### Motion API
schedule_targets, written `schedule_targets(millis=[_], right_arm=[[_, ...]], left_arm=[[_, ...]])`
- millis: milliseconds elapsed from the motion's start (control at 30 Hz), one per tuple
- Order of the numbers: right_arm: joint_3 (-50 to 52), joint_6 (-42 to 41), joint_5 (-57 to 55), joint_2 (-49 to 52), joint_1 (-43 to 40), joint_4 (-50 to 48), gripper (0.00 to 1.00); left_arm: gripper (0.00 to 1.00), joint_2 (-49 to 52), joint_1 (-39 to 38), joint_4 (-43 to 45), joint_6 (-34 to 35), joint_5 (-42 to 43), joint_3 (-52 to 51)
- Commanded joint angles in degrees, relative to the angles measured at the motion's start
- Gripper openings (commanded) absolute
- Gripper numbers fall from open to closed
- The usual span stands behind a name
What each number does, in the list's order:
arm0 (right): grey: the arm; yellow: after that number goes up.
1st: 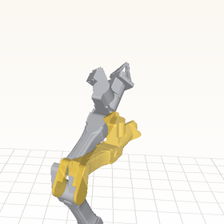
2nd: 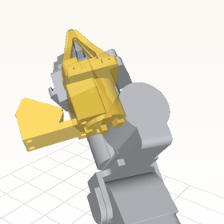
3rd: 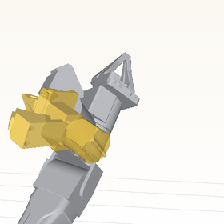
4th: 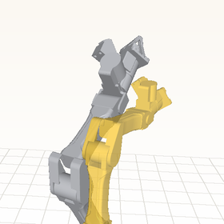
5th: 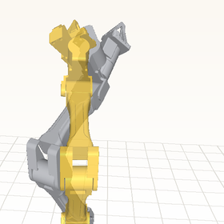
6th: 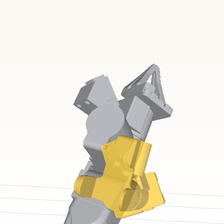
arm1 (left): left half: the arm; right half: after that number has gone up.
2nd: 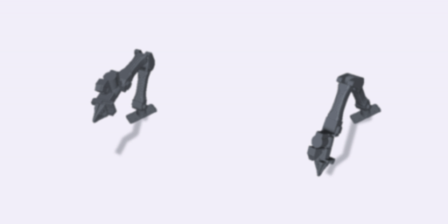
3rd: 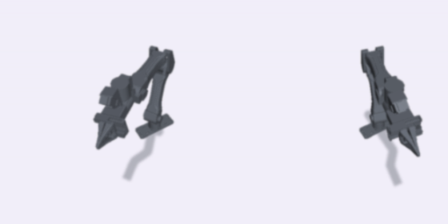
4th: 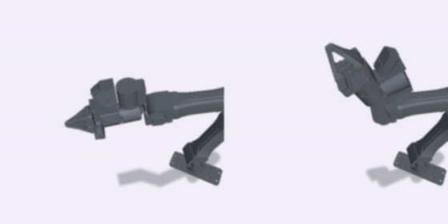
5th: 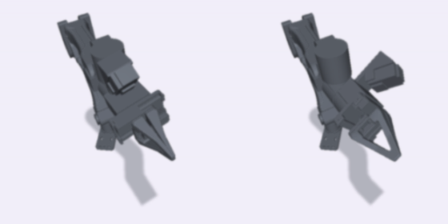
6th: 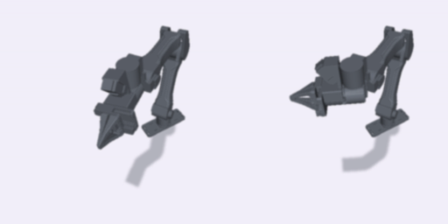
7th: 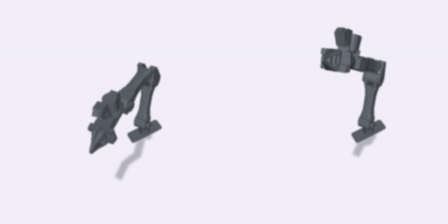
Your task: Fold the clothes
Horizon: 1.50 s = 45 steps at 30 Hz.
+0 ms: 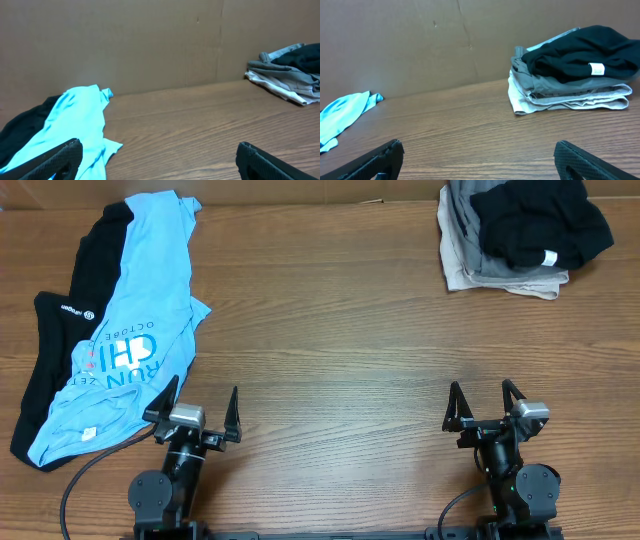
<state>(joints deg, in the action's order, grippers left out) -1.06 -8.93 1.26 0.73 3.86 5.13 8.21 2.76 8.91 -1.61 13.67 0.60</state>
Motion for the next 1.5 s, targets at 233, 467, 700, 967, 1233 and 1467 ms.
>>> schedule_targets(millis=[233,467,700,967,1233,1467], right_arm=[[0.59,0.39,0.09,-0.57,0.37,-0.35,1.0],[0.59,0.42,0.09,-0.57,0.37,-0.35,1.0],[0.59,0.39,0.09,-0.57,0.37,-0.35,1.0],[0.59,0.39,0.09,-0.57,0.37,-0.35,1.0],[0.59,0.39,0.09,-0.57,0.37,-0.35,1.0],[0.59,0.39,0.09,-0.57,0.37,-0.35,1.0]], left_arm=[[1.0,-8.02,0.33,-11.72,0.28,-2.64,-0.35],[1.0,-8.02,0.33,-12.37,0.33,-3.58,-0.35],[1.0,-7.96,0.33,-12.33,0.33,-3.56,-0.33],[1.0,-7.96,0.33,-12.31,0.33,-3.56,-0.33],[1.0,-7.96,0.33,-12.31,0.33,-3.54,-0.33],[1.0,-7.96,0.33,-12.31,0.33,-3.56,-0.33]])
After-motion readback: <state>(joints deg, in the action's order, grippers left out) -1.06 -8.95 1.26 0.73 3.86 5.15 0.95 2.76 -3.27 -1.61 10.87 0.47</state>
